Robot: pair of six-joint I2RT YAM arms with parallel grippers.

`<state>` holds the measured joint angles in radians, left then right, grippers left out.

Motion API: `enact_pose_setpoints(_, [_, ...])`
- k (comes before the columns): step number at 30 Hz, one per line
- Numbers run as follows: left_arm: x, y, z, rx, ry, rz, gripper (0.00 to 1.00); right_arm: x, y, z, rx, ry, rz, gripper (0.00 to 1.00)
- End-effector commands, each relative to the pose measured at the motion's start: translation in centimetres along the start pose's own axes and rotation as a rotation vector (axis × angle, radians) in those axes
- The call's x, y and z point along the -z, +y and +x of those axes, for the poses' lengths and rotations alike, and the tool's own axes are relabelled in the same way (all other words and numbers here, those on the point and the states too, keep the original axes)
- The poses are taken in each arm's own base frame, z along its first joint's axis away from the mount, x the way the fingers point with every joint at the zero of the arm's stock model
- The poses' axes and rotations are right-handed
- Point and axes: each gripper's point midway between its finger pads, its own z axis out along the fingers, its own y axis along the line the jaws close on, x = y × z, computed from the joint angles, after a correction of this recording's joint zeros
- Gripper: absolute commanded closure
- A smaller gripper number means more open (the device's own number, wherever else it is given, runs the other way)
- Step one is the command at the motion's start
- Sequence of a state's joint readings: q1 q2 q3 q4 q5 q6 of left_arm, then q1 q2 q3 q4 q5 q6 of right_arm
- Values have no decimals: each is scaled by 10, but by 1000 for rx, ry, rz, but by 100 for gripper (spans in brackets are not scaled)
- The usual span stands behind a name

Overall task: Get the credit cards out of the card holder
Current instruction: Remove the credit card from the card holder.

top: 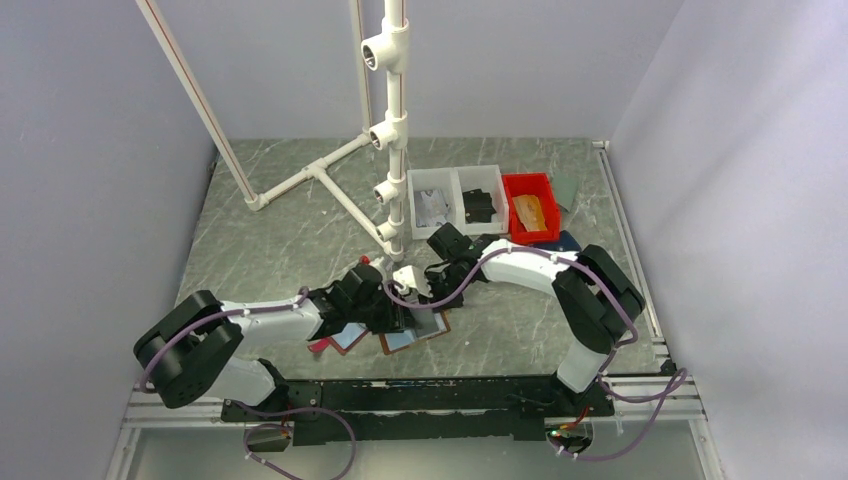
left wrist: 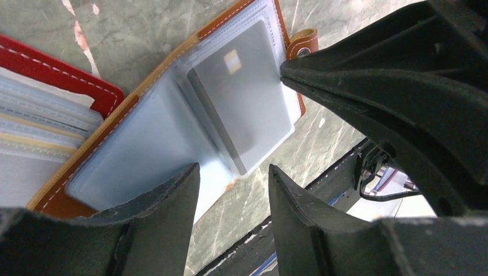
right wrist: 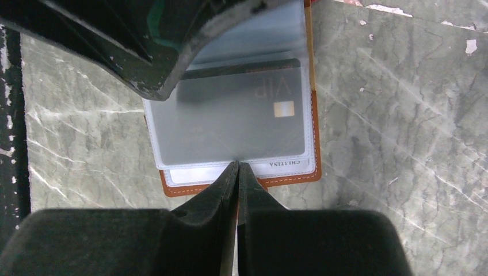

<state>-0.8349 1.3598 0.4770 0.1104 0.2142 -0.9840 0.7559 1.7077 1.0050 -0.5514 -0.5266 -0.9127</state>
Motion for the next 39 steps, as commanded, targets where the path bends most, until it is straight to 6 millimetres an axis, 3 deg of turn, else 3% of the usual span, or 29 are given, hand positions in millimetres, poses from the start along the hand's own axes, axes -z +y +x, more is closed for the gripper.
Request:
enact_pose_setpoints(1, [-5,-7,-5,-29,-8,18,47,0,-10,5,32,65,40,95])
enact_pose_setpoints(9, [-3,4,-4,9,-32,7,46,-13,3,4,61,97,-12,95])
enact_pose_setpoints(23, [-14,18,2,136,-7,47,44,-20,25,-34,-47,-48,-160,96])
enact_pose_setpoints(25, [-15,23,3,144,-8,26,50,-20,26,-38,-60,-59,-173,96])
enact_pose_setpoints(28, [-15,33,4,150,-13,-30,68,-17,26,-42,-86,-84,-186,96])
enact_pose_setpoints(31, [-14,47,6,154,-16,-96,75,-13,25,-47,-108,-114,-197,96])
enact_pose_setpoints(35, [-14,56,10,158,-14,-126,90,-7,24,-53,-144,-159,-215,94])
enact_pose_setpoints(39, [-16,62,13,159,-8,-141,97,3,18,-60,-185,-208,-213,91])
